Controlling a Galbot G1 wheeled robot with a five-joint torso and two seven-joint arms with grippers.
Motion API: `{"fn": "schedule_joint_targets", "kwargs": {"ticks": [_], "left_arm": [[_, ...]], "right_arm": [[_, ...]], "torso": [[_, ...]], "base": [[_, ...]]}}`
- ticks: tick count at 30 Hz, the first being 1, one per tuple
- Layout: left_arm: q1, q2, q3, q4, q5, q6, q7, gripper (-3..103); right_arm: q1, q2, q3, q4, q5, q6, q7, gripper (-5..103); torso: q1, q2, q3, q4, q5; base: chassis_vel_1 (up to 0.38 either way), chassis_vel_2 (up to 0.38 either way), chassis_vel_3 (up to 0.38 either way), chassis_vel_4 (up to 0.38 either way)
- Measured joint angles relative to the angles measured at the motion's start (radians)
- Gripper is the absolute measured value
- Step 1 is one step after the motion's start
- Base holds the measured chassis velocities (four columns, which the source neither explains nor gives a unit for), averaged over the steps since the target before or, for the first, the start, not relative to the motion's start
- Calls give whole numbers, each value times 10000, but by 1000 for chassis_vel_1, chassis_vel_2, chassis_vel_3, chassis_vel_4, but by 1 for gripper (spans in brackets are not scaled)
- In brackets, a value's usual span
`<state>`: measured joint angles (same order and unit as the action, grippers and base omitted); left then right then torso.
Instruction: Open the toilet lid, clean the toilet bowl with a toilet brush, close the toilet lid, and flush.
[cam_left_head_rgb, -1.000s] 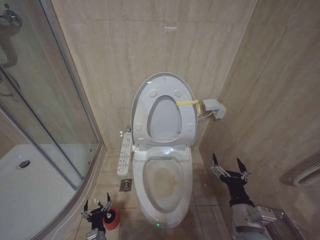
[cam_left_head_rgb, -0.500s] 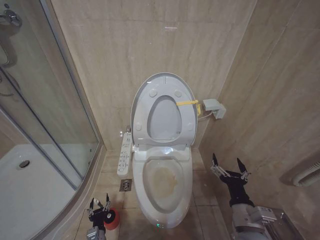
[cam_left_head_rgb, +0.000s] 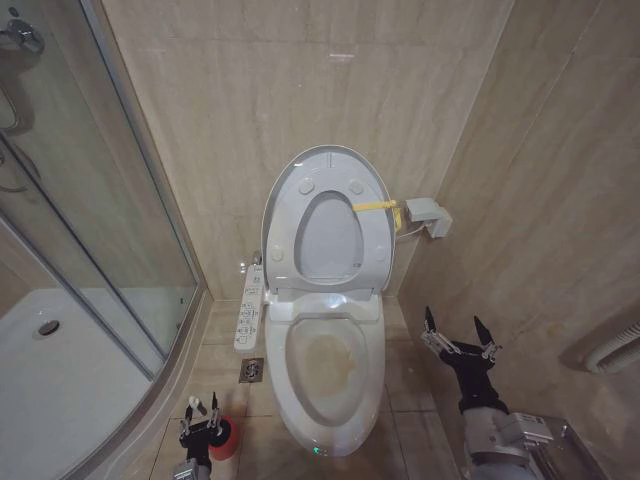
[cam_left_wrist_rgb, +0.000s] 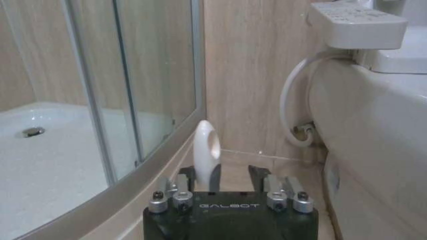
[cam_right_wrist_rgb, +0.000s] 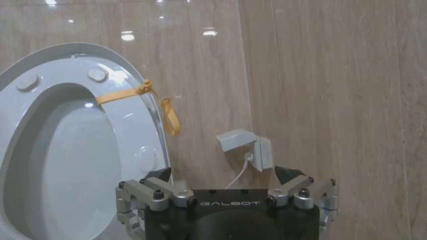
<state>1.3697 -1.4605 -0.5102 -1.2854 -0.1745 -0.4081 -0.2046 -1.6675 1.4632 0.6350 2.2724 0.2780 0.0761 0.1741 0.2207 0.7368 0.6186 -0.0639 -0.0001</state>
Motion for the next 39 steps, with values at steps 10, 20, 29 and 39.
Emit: {"fn": "schedule_joint_targets", "kwargs": {"ticks": [10,20,29,39], "left_arm": [[-56,26,-104,163,29,-201,147,26],[79,-15,-33,-260,95,-723,602,22],[742,63,50,-1469,545,-1086,731,22],[2564,472,113,-4080,752,-1163,476,22]], "right_arm": [[0,0,0,0,0,0,0,100],[0,0,0,0,0,0,0,100],[0,0,0,0,0,0,0,100],[0,0,0,0,0,0,0,100]], "torso": [[0,0,0,0,0],[0,0,0,0,0],[0,0,0,0,1],[-1,0,0,2,0]], "base": [[0,0,0,0],[0,0,0,0],[0,0,0,0],[0,0,0,0]]}}
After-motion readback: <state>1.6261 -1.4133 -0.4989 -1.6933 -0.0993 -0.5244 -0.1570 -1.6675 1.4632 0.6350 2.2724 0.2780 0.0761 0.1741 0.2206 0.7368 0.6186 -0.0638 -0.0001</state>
